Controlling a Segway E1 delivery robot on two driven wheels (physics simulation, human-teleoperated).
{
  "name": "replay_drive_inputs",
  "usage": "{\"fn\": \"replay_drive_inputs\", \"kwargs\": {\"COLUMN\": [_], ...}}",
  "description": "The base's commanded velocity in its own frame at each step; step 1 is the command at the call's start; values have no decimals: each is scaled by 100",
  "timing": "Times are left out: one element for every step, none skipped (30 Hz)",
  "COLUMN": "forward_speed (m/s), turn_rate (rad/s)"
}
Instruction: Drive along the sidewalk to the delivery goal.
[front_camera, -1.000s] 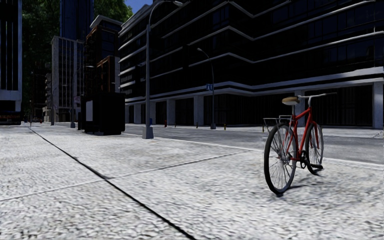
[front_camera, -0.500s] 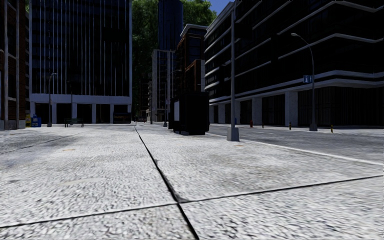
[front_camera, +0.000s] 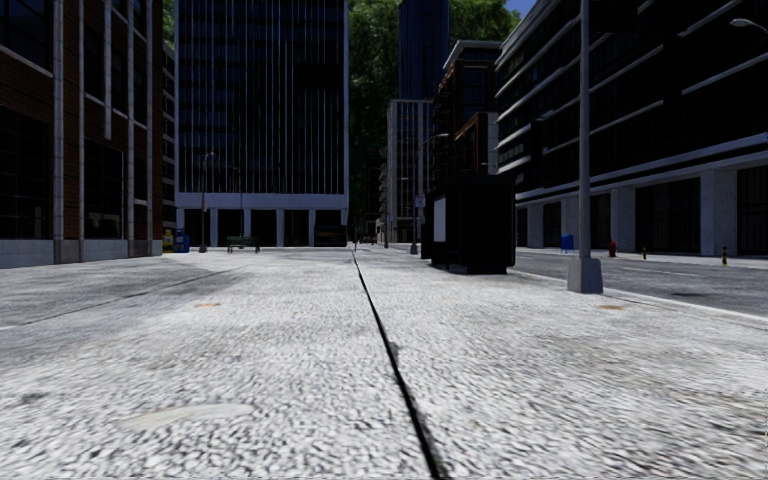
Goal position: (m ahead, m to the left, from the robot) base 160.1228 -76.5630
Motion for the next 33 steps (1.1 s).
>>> {"fn": "replay_drive_inputs", "kwargs": {"forward_speed": [200, 200, 200, 200, 200, 200, 200, 200, 200, 200, 200, 200, 200, 200, 200, 200, 200, 200, 200, 200, 200, 200, 200, 200, 200, 200, 200, 200, 200, 200, 200, 200, 200], "turn_rate": [0, 0, 0, 0, 0, 0, 0, 0, 0, 0, 0, 0, 0, 0, 0, 0, 0, 0, 0, 0, 0, 0, 0, 0, 0, 0, 0, 0, 0, 0, 0, 0, 0]}}
